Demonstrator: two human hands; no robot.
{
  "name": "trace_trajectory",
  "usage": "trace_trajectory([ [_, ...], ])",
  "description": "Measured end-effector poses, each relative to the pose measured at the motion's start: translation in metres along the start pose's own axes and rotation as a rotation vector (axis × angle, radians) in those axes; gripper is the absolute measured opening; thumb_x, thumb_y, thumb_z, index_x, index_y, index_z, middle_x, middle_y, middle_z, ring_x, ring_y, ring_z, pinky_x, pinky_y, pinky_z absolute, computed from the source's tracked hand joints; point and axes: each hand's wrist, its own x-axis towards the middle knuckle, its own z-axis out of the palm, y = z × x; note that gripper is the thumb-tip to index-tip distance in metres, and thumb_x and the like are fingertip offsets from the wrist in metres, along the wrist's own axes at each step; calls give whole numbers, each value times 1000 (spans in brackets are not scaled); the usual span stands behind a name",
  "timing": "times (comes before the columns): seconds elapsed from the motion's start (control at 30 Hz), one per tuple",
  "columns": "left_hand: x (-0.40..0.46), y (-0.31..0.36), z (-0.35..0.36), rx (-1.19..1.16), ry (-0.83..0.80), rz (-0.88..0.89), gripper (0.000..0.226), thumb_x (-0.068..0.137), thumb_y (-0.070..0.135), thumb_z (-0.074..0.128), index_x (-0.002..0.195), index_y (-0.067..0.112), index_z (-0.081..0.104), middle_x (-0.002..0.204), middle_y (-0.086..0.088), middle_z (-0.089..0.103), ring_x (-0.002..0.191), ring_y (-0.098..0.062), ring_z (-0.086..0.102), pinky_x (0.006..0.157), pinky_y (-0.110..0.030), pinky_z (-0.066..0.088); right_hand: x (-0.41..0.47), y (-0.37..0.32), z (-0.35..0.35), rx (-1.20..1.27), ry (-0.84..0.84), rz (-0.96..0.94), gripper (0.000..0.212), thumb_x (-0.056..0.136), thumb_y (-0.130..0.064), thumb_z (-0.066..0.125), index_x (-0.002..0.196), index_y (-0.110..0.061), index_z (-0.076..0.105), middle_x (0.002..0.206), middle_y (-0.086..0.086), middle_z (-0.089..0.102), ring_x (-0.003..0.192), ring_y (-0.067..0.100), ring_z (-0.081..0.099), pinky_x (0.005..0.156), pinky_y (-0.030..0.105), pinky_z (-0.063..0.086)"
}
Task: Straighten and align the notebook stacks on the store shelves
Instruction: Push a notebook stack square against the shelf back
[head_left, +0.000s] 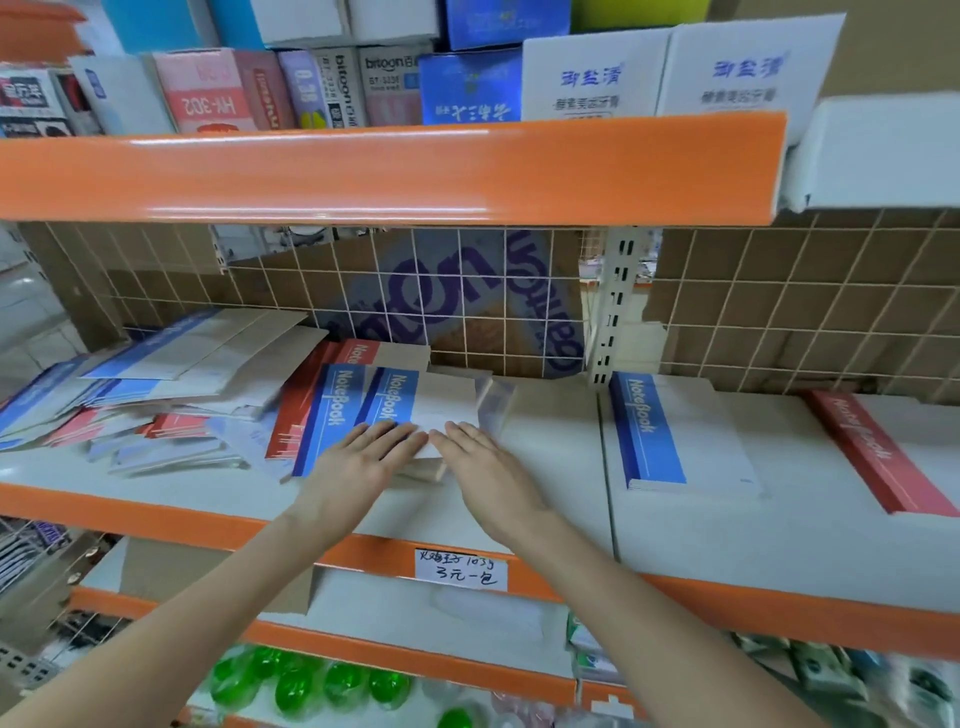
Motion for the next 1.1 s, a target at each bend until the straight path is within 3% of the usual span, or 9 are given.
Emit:
trace_trajectory([
  [0.3,80,92,5,-189,213,147,61,49,-15,82,106,2,70,106,-14,70,93,-34,68,75,-50,54,-77,74,-43,-42,247,212,72,84,16,42,148,-13,28,154,5,28,144,17,19,116,24,11],
  [0.4,102,134,9,-243,259,218,42,72,-11,52,108,1,69,108,-15,69,95,-35,68,76,-50,55,-109,104,-54,-129,276,279,67,89,11,38,149,-16,24,156,2,23,145,15,14,114,19,0],
  [0.47,115,159,12,-276,268,247,48,73,-4,35,105,2,70,105,-14,70,92,-33,69,72,-47,57,-130,124,-59,-159,277,324,67,91,9,36,150,-18,20,157,1,19,146,14,10,110,15,-10],
  [0.57,127,192,21,-307,288,279,45,73,1,38,101,5,73,101,-10,72,89,-27,70,70,-40,59,-156,147,-60,-175,245,399,65,93,7,33,151,-19,19,158,2,18,146,14,9,109,16,-11],
  [0.7,135,216,38,-287,218,312,34,67,1,58,96,9,75,97,-5,73,85,-23,71,67,-32,58,-172,176,-54,-189,142,490,48,102,-18,35,149,-18,26,155,5,27,144,15,20,116,24,5],
  [0.83,134,219,55,-312,-31,255,60,50,5,90,107,9,72,110,-8,70,95,-25,69,74,-37,57,-171,196,-49,-163,35,543,53,99,-39,39,147,-20,31,156,5,23,143,14,20,113,24,7],
  [0.93,134,215,66,-383,-169,165,49,94,36,52,140,19,44,147,-5,40,134,-21,41,112,-34,28,-168,205,-47,-113,33,556,55,97,-42,42,148,-24,29,158,3,19,144,12,16,112,24,3],
  [1.0,136,206,73,-334,-236,75,50,100,44,29,147,28,27,156,2,21,143,-15,20,116,-28,8,-167,209,-48,-81,34,577,57,97,-46,41,148,-25,28,158,4,17,145,13,13,113,24,4],
  [1.1,136,199,76,-345,-269,-21,50,99,47,29,147,33,26,156,1,19,142,-16,20,114,-26,10,-164,214,-49,-58,30,598,57,97,-47,40,148,-25,28,158,6,18,145,13,11,113,25,4],
])
